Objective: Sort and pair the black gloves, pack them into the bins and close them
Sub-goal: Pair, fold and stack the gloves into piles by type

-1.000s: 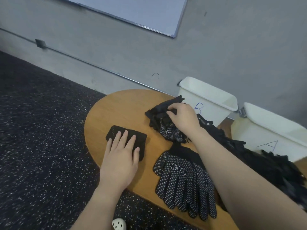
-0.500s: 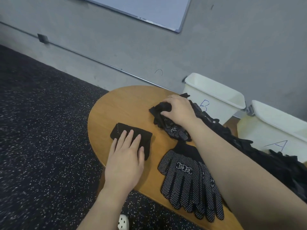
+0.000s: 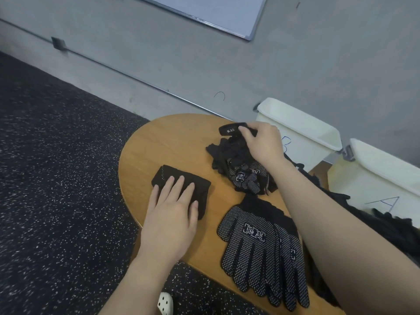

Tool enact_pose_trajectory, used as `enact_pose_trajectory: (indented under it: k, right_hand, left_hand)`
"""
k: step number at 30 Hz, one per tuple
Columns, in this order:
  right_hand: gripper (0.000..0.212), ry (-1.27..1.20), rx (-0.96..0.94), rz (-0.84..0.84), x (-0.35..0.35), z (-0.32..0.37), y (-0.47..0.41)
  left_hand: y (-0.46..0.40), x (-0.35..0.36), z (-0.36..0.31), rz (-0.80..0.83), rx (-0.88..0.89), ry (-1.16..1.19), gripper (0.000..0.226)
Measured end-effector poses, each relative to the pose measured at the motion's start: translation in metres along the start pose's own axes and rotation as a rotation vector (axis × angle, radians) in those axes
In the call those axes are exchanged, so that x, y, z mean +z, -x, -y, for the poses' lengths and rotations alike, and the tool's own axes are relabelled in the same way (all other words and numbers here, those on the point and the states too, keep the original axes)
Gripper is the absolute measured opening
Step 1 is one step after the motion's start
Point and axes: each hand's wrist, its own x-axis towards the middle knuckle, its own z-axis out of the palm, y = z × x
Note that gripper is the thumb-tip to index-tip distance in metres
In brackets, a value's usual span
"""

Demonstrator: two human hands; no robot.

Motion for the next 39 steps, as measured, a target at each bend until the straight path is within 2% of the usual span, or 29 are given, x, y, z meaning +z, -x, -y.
enact_pose_trajectory:
  k: [4, 8, 14, 16, 19, 21, 24, 28, 33, 35, 38, 39]
  right_hand:
    - [0.025, -0.216, 0.084, -0.103, -0.035, 0.004, -0.007]
    - [0.025, -0.41, 0.122, -0.036, -0.085, 0.011, -0.01]
    - [0.025, -0.51, 0.118, -0.07, -0.156, 0.029, 0.017]
    - [0.028, -0.532, 0.133, -0.083, -0.173, 0.031, 0.031]
    - [0.03, -0.606, 0.192, -0.058, -0.187, 0.031, 0.06]
    - [0.038, -0.674, 0.235, -0.024, -0.186, 0.029, 0.083]
    - [0.049, -0.761, 0.284, 0.021, -0.172, 0.032, 0.122]
    - [0.068, -0.812, 0.319, 0.087, -0.146, 0.037, 0.167]
    - [0.066, -0.849, 0.338, 0.06, -0.113, 0.02, 0.198]
    - [0.061, -0.892, 0.366, 0.115, -0.102, 0.006, 0.208]
    - [0.033, -0.955, 0.352, 0.263, -0.09, -0.009, 0.224]
    - [0.036, -0.963, 0.344, 0.307, -0.087, -0.012, 0.228]
  left_hand:
    - [0.002, -0.001, 0.001, -0.002, 0.008, -0.008, 0.056]
    - [0.003, -0.003, 0.002, -0.009, 0.016, -0.003, 0.055]
    - [0.014, -0.014, -0.001, -0.049, -0.027, -0.012, 0.057]
    - [0.017, -0.022, -0.006, -0.103, -0.068, 0.035, 0.059]
    - [0.022, -0.036, -0.031, -0.152, -0.047, 0.272, 0.063]
    - [0.027, -0.042, -0.056, -0.14, -0.017, 0.525, 0.061]
    - [0.028, -0.052, -0.09, 0.04, -0.034, 0.972, 0.065]
    - [0.023, -0.048, -0.103, 0.275, -0.05, 1.297, 0.065]
    - [0.031, -0.022, -0.097, 0.295, -0.119, 1.286, 0.032]
    - [0.033, -0.015, -0.094, 0.312, -0.124, 1.246, 0.026]
    - [0.028, -0.01, -0.091, 0.332, -0.143, 1.191, 0.015]
    - [0.025, -0.009, -0.09, 0.331, -0.15, 1.173, 0.014]
